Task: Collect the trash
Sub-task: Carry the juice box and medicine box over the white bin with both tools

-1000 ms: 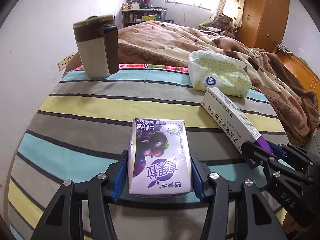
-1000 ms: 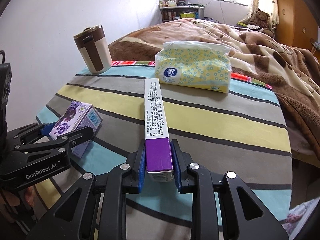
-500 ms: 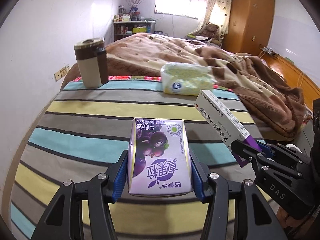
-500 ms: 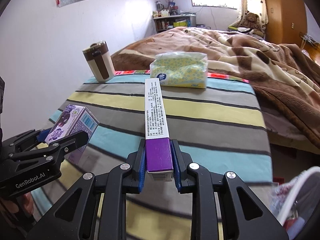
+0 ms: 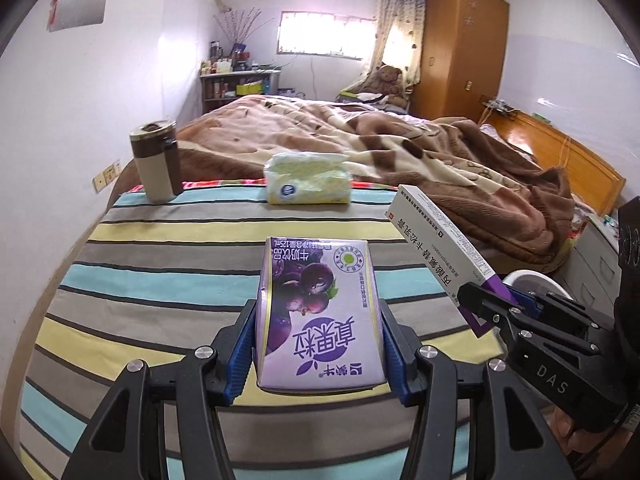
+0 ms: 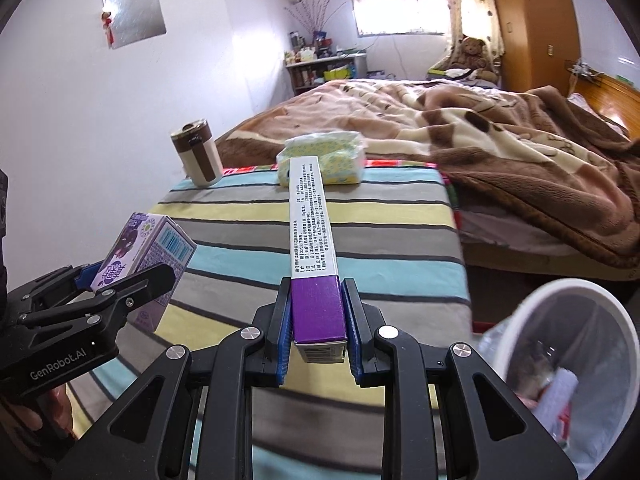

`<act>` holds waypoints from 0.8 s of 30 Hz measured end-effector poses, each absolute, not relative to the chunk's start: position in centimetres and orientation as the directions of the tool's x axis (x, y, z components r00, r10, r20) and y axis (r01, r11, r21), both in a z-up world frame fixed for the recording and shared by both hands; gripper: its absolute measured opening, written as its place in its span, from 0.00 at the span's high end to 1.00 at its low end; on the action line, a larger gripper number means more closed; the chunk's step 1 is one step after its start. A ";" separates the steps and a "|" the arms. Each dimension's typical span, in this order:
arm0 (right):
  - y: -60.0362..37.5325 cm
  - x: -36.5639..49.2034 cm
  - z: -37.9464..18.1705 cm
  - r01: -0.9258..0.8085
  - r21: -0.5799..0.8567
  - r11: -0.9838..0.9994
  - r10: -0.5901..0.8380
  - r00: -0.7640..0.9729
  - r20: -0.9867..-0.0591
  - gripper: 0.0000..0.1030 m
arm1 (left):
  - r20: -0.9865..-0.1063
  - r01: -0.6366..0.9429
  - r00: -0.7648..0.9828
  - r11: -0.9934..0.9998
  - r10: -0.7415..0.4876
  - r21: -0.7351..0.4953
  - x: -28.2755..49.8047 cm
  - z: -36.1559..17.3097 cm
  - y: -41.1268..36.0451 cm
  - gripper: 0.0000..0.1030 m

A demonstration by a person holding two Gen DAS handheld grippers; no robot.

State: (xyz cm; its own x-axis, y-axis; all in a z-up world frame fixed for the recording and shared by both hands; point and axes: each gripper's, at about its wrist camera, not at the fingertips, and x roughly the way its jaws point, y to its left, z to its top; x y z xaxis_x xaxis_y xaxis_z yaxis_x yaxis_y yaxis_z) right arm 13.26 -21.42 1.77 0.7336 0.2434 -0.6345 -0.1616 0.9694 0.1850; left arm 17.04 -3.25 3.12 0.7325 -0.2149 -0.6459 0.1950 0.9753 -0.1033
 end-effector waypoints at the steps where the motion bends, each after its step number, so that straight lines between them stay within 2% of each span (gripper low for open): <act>1: -21.9 12.8 1.9 -0.153 0.183 0.971 0.235 0.740 -0.631 0.77 | -0.640 0.210 0.734 0.972 -0.228 -0.105 16.5 3.4 -3.8 0.46; 14: -28.6 7.9 3.0 0.015 0.192 0.981 0.104 0.800 -0.591 0.77 | -0.591 0.365 0.728 0.926 -0.348 -0.097 12.1 5.5 -11.3 0.46; 24: -32.6 5.9 2.6 0.155 0.183 0.971 -0.015 0.802 -0.597 0.77 | -0.593 0.482 0.676 0.871 -0.438 -0.095 10.5 5.8 -17.9 0.46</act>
